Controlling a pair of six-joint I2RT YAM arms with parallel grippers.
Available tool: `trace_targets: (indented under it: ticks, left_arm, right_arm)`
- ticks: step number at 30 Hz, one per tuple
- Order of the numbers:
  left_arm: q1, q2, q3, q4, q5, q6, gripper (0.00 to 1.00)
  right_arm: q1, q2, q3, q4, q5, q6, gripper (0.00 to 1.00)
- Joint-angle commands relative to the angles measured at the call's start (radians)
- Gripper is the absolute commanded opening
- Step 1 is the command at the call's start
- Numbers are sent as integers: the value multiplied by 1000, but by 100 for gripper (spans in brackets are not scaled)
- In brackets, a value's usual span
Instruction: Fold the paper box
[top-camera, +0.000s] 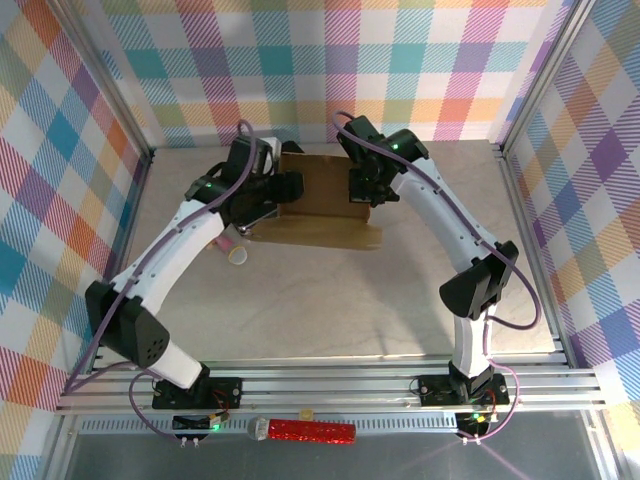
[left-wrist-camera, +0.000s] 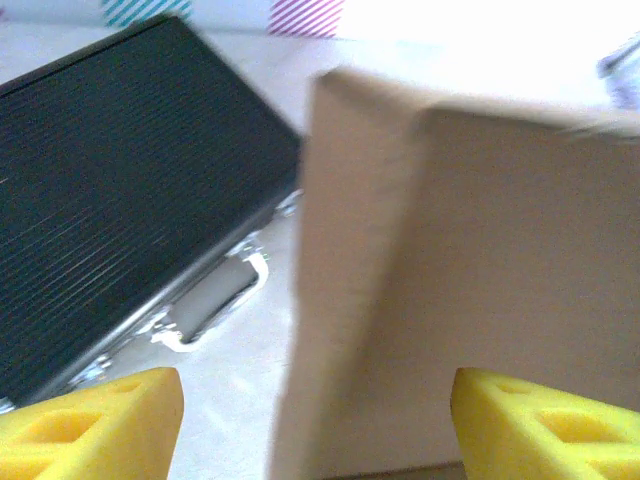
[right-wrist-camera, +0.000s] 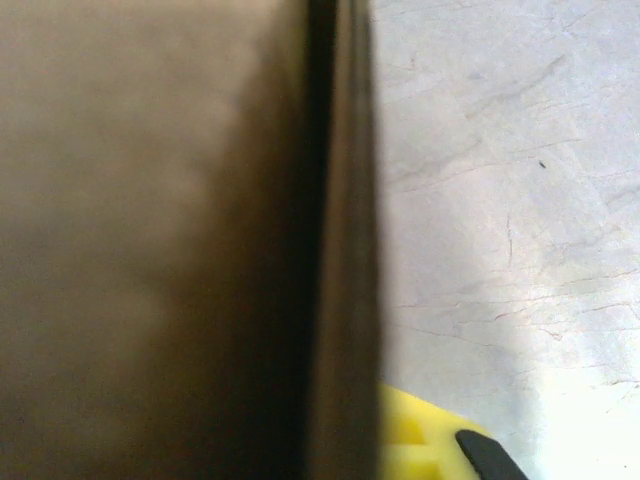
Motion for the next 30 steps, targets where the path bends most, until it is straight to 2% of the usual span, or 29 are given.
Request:
trace_targets:
  ticks: [1,7,15,20,23,28,30]
  left_arm:
    - [45,-73,-17,40,143,-40,70]
    - [92,-79,-29,36,161,-32,66]
    - [88,-39,-21,45,171,-9,64]
    - [56,-16,-7,26,166,39,64]
    - [36,11,8,1,122,71,64]
    - [9,74,57,-27,-14,111,64]
    - [9,86,60,-20,-77,111,60]
  right_arm:
    - [3,-46,-14,-1,-14,29,0]
    - [2,-69,-32,4,6,45,0]
    - [1,-74,-36,-4,11,50,0]
    - [-1,-69,-34,-6,0,50,0]
    - [-1,-65,-28,-6,-12,46,0]
    - [-2,-56,-16,-16,-27,42,0]
    - [-4,-56,-15,-17,-27,42,0]
